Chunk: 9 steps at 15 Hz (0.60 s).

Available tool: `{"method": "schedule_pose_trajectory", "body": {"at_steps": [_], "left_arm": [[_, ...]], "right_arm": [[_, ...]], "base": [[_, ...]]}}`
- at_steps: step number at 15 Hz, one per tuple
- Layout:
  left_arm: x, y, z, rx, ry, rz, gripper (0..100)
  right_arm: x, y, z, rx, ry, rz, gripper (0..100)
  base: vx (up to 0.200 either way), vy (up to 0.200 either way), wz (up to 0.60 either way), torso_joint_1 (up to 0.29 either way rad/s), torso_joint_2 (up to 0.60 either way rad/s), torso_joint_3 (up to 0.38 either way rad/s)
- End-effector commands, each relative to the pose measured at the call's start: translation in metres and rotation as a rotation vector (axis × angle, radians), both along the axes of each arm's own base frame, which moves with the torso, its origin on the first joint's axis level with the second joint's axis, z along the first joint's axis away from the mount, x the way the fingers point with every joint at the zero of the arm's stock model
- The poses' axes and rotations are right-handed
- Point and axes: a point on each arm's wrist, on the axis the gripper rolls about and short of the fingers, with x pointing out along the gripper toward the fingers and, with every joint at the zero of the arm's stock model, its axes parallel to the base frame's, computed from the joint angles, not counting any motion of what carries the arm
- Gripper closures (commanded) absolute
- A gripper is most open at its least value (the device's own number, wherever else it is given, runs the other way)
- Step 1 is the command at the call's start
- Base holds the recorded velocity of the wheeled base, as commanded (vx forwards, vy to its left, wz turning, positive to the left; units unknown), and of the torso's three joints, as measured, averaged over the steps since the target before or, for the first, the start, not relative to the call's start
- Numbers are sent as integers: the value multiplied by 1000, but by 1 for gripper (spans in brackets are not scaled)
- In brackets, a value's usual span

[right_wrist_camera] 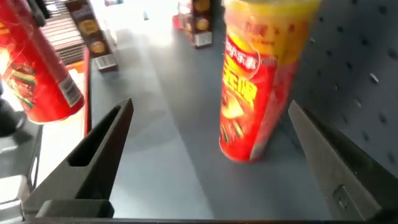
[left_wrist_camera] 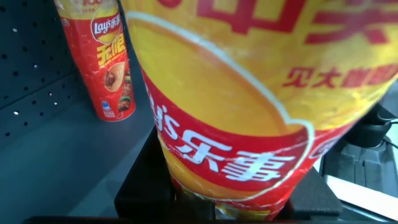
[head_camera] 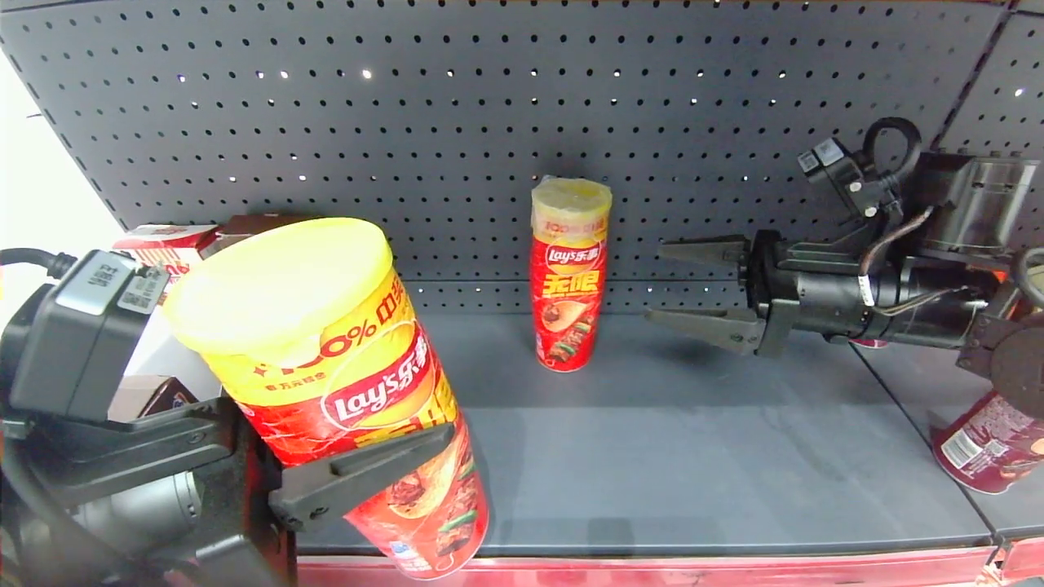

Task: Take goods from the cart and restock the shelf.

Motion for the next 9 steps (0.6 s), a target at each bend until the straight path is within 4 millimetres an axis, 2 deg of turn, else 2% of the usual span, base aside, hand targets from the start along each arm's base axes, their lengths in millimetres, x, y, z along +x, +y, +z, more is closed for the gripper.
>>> {"method": "schedule_pose_trajectory", "body": {"at_steps": [1,2,6,9], "left_arm": [[0,0,1,-6,6,-1,100],[1,-1,2,-10,6,-1,100],[1,-1,2,-11,7,-6,100],[2,-1,2,-9,10,-3,100]], "right_arm": [[23,6,-8,-5,11,31,0],[34,11,-10,-4,10,46,0],[56,23,-17,-4,7,59,0],[65,27,-26,-8,21,59,0]], "base": [[0,0,0,0,0,0],[0,0,0,0,0,0],[0,0,0,0,0,0],[0,0,0,0,0,0]]}}
